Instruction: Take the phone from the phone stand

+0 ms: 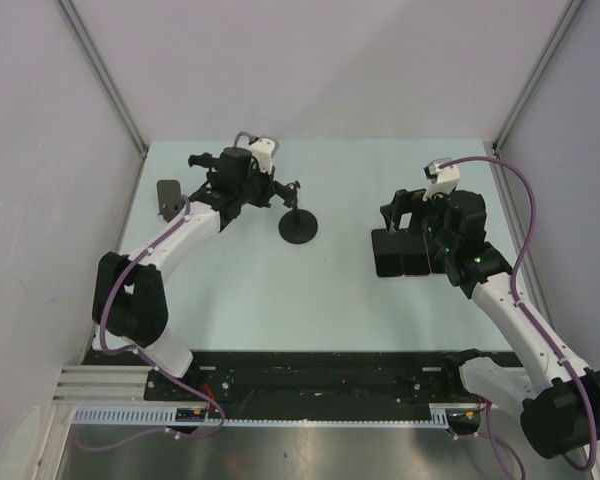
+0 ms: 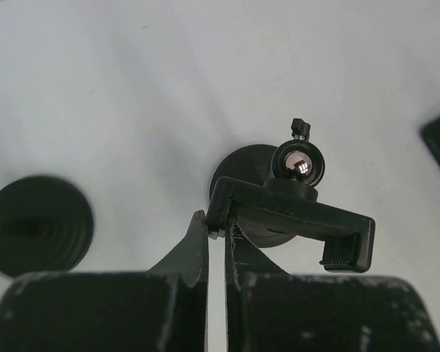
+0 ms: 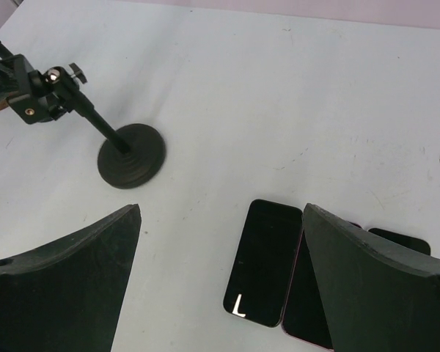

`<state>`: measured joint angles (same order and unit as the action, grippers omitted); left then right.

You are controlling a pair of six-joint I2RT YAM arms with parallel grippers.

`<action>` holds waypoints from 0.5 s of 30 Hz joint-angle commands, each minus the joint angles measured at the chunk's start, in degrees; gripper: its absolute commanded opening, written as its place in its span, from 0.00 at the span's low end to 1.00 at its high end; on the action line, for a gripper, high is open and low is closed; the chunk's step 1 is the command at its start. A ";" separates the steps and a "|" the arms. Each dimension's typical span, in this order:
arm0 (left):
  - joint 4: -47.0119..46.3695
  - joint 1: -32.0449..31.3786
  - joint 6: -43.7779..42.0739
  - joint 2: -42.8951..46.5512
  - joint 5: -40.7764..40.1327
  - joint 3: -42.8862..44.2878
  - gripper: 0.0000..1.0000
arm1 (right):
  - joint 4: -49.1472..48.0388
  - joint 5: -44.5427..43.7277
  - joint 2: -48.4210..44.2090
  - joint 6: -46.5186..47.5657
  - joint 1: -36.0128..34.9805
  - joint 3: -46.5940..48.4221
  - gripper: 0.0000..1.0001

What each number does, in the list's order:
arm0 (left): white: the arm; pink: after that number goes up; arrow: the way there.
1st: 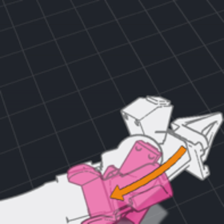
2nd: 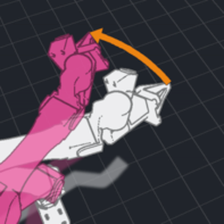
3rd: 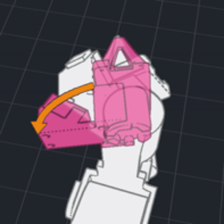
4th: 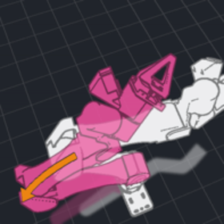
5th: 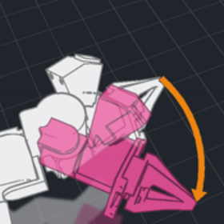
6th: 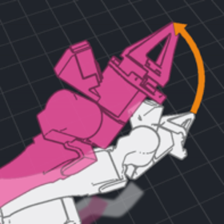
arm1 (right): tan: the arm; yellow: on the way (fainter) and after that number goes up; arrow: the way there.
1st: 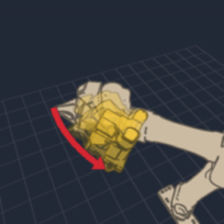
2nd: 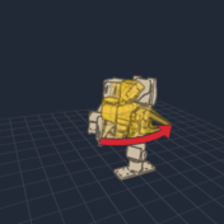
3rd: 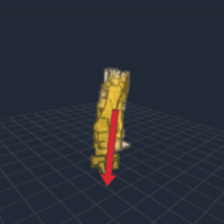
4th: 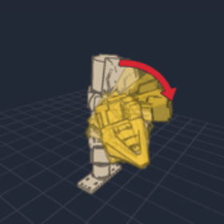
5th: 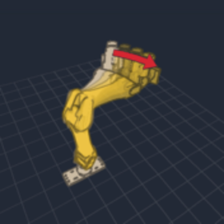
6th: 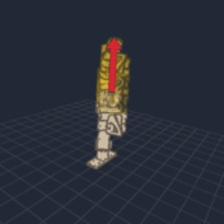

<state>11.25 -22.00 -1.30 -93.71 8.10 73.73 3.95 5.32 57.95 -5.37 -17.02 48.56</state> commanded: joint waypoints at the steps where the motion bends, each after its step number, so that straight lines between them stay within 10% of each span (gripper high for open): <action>1: -5.88 1.52 8.76 6.25 -18.02 -2.54 0.00 | -3.33 1.44 0.40 -0.79 -0.12 -0.04 0.97; 15: -19.94 4.95 12.20 4.42 -23.57 -5.00 0.00 | -2.89 1.45 -0.47 -0.52 -0.74 -0.04 0.97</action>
<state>2.31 -18.35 8.01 -89.82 -13.30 66.26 3.14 6.59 58.33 -5.85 -17.43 48.56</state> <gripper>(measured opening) 0.047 0.970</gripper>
